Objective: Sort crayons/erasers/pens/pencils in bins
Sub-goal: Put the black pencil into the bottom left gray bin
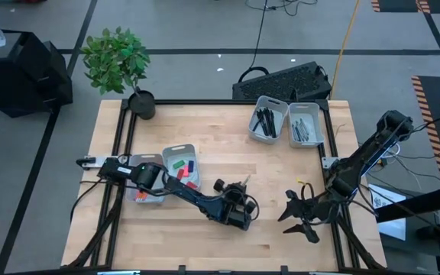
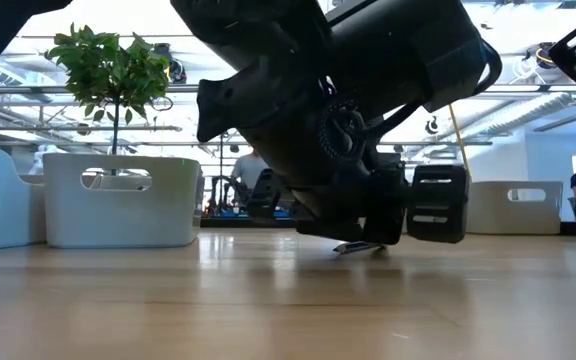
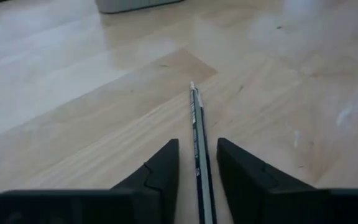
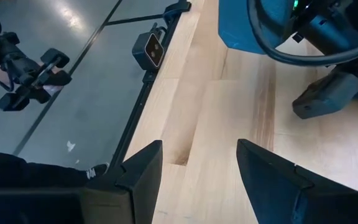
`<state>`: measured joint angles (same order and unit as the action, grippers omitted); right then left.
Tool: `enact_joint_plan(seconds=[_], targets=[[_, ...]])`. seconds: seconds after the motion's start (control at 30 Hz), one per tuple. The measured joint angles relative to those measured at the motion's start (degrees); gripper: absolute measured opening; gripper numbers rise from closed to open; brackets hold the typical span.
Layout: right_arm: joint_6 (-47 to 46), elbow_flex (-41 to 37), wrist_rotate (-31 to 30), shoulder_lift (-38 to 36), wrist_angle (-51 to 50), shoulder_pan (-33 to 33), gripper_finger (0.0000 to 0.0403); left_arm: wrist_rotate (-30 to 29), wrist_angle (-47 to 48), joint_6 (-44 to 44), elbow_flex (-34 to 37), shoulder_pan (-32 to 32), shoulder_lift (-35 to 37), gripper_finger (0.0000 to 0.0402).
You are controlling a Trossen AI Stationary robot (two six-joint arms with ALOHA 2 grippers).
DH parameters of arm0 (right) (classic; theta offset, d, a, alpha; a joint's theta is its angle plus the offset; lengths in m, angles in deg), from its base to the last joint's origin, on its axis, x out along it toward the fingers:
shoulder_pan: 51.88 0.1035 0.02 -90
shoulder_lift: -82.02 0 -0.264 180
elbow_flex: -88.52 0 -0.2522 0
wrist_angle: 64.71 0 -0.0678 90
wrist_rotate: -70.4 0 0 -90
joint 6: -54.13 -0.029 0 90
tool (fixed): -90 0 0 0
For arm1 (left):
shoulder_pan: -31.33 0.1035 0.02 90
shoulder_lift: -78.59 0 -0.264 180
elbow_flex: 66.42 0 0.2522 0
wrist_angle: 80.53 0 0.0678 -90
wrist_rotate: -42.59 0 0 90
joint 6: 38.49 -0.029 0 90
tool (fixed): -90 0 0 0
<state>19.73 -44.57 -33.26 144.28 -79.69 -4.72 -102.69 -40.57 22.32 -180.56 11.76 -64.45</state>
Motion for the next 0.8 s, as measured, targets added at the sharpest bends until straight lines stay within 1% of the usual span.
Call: enact_joint_plan(seconds=[0.17,0.3,0.4,0.57,0.73,0.8], targets=[[0.1,0.0,0.1,0.0,-0.2,-0.6,0.0201,2.1,-0.1,0.5,-0.1,0.1,0.0,0.0062],[0.6,0.0,0.2,0.0,-0.3,-1.0,0.0201,2.2,-0.6,0.1,0.0,0.1,0.0,0.0019],[0.6,0.0,0.2,0.0,-0.3,-1.0,0.0201,2.1,-1.0,-0.3,0.0,0.1,0.0,0.0017],[0.6,0.0,0.2,0.0,-0.3,-1.0,0.0201,2.1,-1.1,0.6,0.0,0.1,0.0,0.0035],[0.6,0.0,0.2,0.0,-0.3,-1.0,0.0201,1.8,-2.1,-0.5,0.1,0.1,0.0,0.0017],[0.6,0.0,0.2,0.0,-0.3,-1.0,0.0201,1.7,-2.5,-0.2,0.1,0.1,0.0,0.0017]])
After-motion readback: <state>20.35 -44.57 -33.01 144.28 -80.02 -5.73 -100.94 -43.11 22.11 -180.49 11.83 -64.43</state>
